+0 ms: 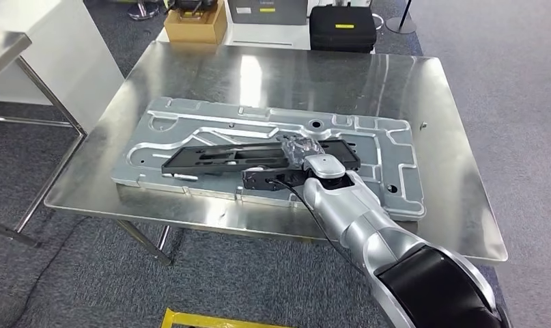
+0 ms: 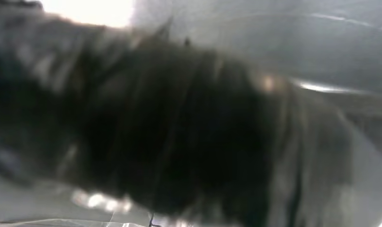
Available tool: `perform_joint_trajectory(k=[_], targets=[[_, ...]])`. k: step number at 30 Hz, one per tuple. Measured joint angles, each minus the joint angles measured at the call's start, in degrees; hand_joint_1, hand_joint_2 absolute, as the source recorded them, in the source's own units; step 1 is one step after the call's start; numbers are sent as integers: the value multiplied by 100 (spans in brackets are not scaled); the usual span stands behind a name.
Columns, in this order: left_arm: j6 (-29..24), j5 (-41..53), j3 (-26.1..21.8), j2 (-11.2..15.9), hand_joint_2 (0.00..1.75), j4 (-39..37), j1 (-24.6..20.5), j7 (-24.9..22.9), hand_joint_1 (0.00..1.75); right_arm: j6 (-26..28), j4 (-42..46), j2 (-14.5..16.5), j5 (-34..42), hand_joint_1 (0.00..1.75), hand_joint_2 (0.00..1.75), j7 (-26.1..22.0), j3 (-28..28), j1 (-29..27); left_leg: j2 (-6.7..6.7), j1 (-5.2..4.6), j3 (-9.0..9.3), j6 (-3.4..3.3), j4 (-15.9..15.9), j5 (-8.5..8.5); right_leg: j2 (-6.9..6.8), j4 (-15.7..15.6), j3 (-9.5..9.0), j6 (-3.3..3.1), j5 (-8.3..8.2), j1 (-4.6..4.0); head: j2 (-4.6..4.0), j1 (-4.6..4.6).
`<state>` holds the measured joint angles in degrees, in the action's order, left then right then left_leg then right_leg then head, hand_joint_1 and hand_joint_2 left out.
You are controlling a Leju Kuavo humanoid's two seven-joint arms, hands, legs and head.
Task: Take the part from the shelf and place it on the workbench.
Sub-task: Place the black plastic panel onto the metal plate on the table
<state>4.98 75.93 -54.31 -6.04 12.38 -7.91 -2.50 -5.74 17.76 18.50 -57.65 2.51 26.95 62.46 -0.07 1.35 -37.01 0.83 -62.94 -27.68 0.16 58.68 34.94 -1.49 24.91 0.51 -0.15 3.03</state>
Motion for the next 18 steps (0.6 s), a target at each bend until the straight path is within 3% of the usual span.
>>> perform_joint_trajectory(k=[2, 4, 5, 6, 9, 13, 15, 18], targets=[[0, -39, -13, 1, 0, -1, 3, -16, 0, -27, -13, 7, 22, 0, 0, 4, 0, -1, -2, -2, -312, 16, -730, -391, -16, 3, 5, -34, -15, -19, 0, -4], [1, -66, -24, 1, 0, -1, 13, -26, 0, -69, -28, 8, 42, 0, 0, 6, 0, -9, -2, -2, -519, 29, -1225, -554, -16, 25, 31, -37, -16, -35, 0, -4], [3, -79, -32, 3, 0, -1, 17, -26, 0, -90, -32, 10, 50, 0, 0, 7, 0, -11, -2, -2, -488, 31, -1198, -485, -14, 43, 46, -37, -15, -37, 0, -4], [8, -92, -39, 7, 0, -1, 20, -27, 0, -112, -32, 12, 61, 0, 0, 7, 0, -9, -1, -1, -340, 27, -931, -315, -9, 67, 59, -34, -13, -36, 0, -4], [36, -135, -57, 17, 0, -1, 14, -29, 0, -173, -32, 31, 102, 0, 0, 10, -3, 16, -8, -17, 196, -18, 123, 108, 6, 165, 128, 14, 1, -51, 0, -2], [68, -149, -96, 20, 0, -1, 24, -41, 0, -208, -33, 54, 122, 0, 0, 14, -17, 29, -17, -37, 216, -148, 284, 201, 13, 199, 186, 137, -26, -57, 0, 3], [68, -154, -113, 20, 0, -1, 30, -45, 0, -217, -37, 54, 122, 0, 0, 20, -25, 33, 3, -22, 174, -243, 322, 279, 11, 460, 282, 194, 240, -39, 0, 6], [78, -166, -142, 21, 0, -1, 25, -51, 0, -254, -50, 54, 120, 0, 0, 24, -32, 34, 24, -33, 39, -300, 331, 392, 5, 1446, 590, 253, 928, -16, 0, 7]])
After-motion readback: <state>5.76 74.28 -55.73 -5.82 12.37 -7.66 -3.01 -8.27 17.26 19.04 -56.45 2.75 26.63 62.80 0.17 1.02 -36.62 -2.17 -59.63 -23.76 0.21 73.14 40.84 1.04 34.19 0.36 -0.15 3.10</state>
